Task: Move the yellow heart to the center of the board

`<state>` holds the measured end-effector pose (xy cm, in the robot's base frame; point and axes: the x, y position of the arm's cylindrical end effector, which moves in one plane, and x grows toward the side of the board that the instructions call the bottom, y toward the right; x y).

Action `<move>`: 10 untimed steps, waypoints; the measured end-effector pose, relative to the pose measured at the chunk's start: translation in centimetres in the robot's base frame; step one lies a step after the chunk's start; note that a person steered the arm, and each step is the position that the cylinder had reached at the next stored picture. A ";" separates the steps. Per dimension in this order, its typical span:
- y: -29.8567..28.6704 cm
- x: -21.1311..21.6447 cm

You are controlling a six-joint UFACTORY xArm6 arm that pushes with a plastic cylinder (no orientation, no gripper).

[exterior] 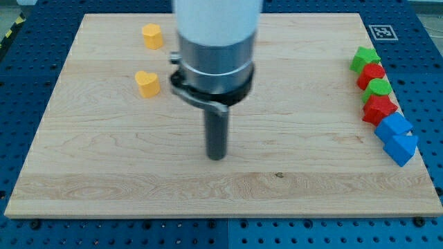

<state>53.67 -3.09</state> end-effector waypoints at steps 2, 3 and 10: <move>-8.8 -1.1; -12.9 -4.9; -6.0 -16.4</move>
<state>37.30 -9.13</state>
